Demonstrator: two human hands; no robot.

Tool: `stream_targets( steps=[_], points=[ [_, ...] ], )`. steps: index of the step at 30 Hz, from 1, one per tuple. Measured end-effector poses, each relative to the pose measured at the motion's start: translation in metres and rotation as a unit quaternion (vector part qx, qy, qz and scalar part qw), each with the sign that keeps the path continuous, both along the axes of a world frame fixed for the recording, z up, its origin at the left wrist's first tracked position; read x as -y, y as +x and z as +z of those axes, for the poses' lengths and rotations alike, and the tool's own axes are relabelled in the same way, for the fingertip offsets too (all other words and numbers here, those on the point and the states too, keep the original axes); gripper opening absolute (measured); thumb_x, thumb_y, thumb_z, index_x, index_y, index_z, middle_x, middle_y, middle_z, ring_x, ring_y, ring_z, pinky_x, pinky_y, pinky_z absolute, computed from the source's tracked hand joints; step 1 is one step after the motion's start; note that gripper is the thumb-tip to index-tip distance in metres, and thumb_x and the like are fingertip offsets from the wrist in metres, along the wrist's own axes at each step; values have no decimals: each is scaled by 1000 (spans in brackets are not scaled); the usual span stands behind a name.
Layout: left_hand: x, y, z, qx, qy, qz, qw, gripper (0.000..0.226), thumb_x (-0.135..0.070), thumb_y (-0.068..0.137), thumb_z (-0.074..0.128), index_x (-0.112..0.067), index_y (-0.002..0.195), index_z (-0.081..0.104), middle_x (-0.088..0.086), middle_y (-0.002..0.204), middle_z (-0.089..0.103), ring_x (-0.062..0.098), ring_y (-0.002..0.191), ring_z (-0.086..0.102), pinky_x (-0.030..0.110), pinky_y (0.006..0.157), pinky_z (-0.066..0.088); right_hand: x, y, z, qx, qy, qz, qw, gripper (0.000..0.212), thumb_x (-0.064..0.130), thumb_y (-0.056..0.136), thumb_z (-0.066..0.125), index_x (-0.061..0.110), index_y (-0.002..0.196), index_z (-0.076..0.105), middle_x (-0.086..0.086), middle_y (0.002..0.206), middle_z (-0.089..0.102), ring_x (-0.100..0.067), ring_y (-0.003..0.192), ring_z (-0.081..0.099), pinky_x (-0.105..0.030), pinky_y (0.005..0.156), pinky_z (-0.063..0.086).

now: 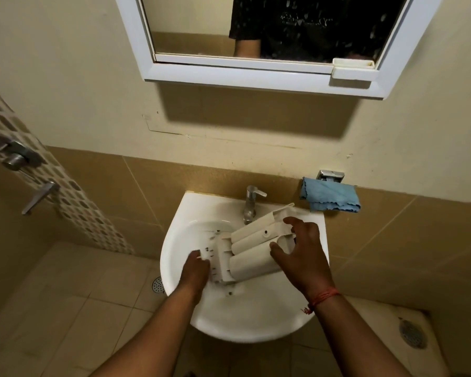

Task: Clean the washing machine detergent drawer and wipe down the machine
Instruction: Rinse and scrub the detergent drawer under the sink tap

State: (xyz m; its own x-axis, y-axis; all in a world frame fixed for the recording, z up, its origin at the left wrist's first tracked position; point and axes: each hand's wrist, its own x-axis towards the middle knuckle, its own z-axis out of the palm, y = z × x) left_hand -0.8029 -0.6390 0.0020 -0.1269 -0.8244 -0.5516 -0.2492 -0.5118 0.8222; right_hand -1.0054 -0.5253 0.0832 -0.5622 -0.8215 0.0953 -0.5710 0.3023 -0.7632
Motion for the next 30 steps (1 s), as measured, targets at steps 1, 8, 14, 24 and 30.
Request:
stream_targets(
  steps=[1,8,14,24,30],
  points=[
    [-2,-5,0,-26,41,-11,999,26,-2,94,43,-15,109,60,20,112,63,33,99,61,43,87,51,0,0,4,-37,8,11,999,59,42,77,69,38,130,43,7,121,37,-9,94,49,-22,74,43],
    [-6,-29,1,-84,162,-23,983,9,-16,100,52,-13,106,57,15,127,52,31,119,50,49,103,42,1,21,27,-217,28,84,972,54,44,79,66,29,127,47,1,114,40,-15,85,52,-20,61,44],
    [-2,-52,8,-148,188,-35,970,11,-11,98,50,-11,106,58,9,113,56,25,109,54,42,102,45,-5,30,32,-293,54,89,950,46,35,79,69,22,122,55,-4,110,46,-19,83,52,-24,57,49],
    [6,-54,13,-137,159,-47,977,31,-32,103,48,-10,120,60,17,122,62,31,113,59,46,101,48,-2,23,37,-336,55,215,915,40,21,76,67,18,114,58,-5,106,48,-22,85,51,-29,58,47],
    [15,-31,9,-217,217,5,952,60,-55,100,43,-7,135,50,25,130,56,41,117,56,50,97,48,23,21,44,-387,23,380,840,29,18,82,58,19,112,61,-5,108,53,-22,87,50,-33,59,46]
  ],
)
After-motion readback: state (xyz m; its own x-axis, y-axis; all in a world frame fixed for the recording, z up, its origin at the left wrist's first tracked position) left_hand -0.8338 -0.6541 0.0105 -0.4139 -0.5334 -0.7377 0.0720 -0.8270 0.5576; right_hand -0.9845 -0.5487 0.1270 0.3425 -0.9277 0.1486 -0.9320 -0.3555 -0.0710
